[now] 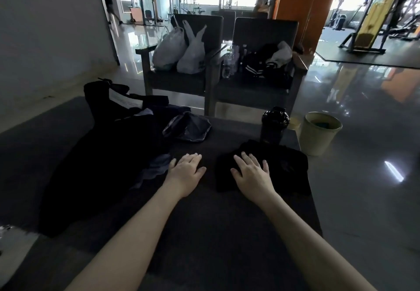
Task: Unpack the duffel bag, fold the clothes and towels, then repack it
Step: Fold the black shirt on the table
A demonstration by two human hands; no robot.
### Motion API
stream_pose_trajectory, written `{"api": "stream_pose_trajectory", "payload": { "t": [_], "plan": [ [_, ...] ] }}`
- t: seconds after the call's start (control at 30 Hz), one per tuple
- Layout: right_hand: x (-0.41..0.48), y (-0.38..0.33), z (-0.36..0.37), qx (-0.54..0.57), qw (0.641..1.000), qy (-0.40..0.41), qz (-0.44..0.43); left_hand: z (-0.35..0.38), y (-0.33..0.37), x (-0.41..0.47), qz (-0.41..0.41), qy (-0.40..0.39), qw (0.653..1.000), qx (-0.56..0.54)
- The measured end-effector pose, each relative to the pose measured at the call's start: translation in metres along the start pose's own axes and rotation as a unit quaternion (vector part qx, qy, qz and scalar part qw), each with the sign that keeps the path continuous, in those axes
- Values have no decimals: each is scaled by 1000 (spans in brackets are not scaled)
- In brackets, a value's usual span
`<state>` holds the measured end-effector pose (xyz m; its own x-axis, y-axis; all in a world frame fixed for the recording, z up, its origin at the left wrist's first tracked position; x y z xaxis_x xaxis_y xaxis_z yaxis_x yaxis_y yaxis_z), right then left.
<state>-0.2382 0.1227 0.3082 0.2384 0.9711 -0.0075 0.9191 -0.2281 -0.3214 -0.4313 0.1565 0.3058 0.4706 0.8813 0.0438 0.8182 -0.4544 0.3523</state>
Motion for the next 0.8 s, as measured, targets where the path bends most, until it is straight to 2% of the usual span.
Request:
{"api": "stream_pose_trajectory", "payload": {
  "t": [0.1,0.17,0.27,0.33,0.47,0.6,0.8],
  "plan": [
    [-9,-6,9,-41,999,-13,9,-6,-16,-18,-30,-1,999,11],
    [-10,-1,11,-50,997,8,50,-6,-19,-25,-49,-7,999,-11],
    [-4,15,4,-32,989,42,139,4,-9,-20,-70,-25,991,-111],
    [2,28,0,-32,984,33,174,14,5,-8,-82,-35,979,-185],
    [10,41,-1,-18,980,27,196,32,37,24,-139,-39,947,-287],
    [18,51,2,14,977,31,212,49,50,52,-199,-33,923,-328],
    [24,67,6,50,972,78,217,53,51,69,-225,-15,888,-402]
  ]
}}
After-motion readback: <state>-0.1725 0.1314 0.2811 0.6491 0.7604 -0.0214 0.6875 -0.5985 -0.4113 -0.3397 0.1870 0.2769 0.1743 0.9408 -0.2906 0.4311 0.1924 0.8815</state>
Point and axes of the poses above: each hand's wrist, its own x-axis towards the middle knuckle, its own z-axis out of the palm, y = z × x, the point moved 1 cm from there along x, towards the middle knuckle, and after that the axes turned 13 degrees about z, right-handed, at the moved point
